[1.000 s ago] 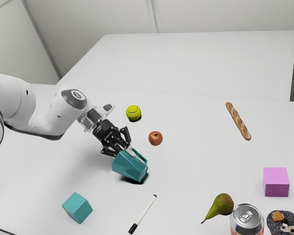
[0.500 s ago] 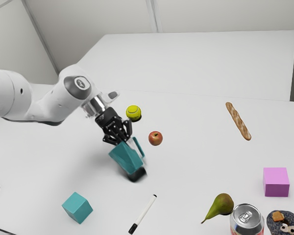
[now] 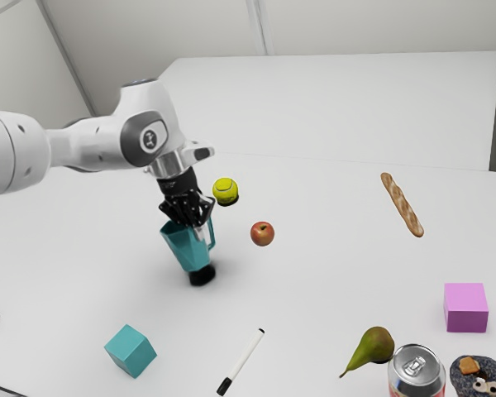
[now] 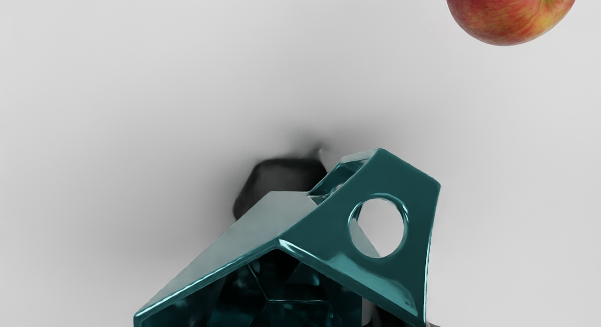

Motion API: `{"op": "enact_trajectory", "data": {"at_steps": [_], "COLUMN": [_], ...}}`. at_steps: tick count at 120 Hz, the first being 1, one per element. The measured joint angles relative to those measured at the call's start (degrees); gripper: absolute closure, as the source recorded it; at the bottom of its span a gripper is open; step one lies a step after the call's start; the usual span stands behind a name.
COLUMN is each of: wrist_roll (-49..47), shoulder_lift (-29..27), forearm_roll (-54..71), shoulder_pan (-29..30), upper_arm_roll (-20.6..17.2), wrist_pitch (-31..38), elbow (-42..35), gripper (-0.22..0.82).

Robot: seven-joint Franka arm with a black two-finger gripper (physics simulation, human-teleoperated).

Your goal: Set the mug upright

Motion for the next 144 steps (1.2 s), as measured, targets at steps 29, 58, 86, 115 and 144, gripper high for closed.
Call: {"op": "enact_trajectory", "data": {"at_steps": [29, 58, 86, 115, 144], "wrist_roll": [-0.89, -1.62, -2.16, -2.6, -2.72], "shoulder_lift": [0.39, 1.35, 3.68, 4.98, 4.75], "forearm_roll": [6.95, 9.38, 9.66, 9.75, 9.46], "shoulder_pan": [-0.02, -0.39, -0.43, -0.44, -0.89], "upper_arm_roll": [-0.47, -0.79, -0.8, -0.8, -1.39], "wrist_pitch": [4.63, 7.99, 9.97, 11.21, 11.22], "elbow": [-0.18, -0.7, -0.82, -0.83, -0.77], "gripper": [0.78, 0.78, 0.78, 0.78, 0.38]}}
